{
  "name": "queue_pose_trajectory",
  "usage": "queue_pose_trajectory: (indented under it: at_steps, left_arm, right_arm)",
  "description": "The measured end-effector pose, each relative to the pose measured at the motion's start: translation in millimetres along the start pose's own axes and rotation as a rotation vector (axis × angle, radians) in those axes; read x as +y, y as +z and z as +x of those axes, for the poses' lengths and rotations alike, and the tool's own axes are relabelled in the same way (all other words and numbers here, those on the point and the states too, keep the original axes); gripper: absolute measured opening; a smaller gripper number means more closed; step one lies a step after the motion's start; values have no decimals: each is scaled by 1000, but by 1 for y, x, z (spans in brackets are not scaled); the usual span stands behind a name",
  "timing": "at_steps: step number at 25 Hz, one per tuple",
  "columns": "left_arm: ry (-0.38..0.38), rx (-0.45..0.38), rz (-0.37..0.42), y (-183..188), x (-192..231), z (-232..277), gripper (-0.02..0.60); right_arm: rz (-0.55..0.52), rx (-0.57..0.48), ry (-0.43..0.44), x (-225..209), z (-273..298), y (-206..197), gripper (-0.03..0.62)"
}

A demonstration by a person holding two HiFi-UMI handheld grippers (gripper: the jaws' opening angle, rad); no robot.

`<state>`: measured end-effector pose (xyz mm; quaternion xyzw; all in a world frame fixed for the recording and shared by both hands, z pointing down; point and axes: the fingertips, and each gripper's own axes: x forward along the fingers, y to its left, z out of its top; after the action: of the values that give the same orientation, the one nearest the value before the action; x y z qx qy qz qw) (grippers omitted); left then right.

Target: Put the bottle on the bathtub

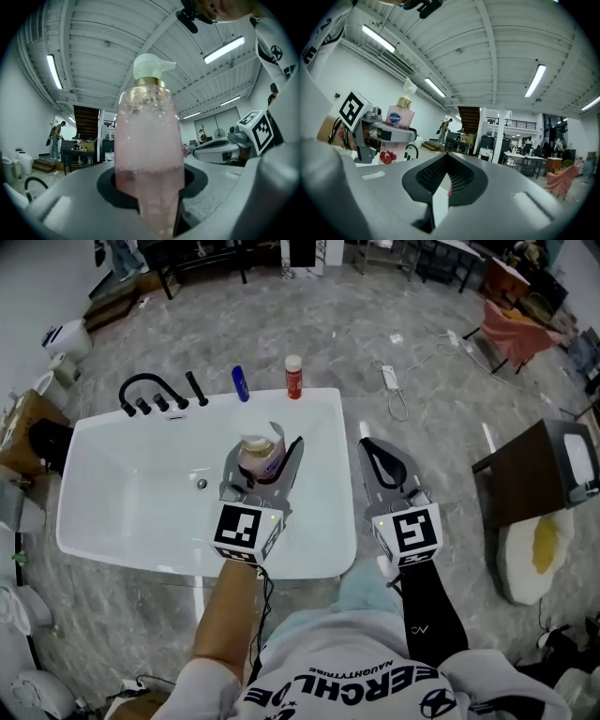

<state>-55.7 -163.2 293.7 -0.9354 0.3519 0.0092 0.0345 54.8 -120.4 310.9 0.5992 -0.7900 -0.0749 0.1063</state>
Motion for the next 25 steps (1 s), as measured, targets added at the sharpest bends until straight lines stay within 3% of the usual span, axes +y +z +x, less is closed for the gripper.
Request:
queue_pose_trajectory:
  at_steps: [4, 9, 13, 19, 25]
  left_arm:
    - [59, 41, 3, -29, 34, 92, 191]
    - [150, 70, -16, -53, 81, 162, 191]
    - [195, 85, -24, -63, 104, 189, 190]
    - [246, 117, -16, -89, 138, 202, 191]
    - [261, 101, -25, -120, 162, 208, 190]
  right_arm:
    - [24, -29, 78, -65, 80, -28, 29]
    - [67, -15, 157, -105, 162, -59, 29]
    - [131, -94, 201, -117, 202, -57, 29]
    - [124, -87, 274, -107, 240, -85, 29]
    - [172, -131, 248, -100, 272, -101, 29]
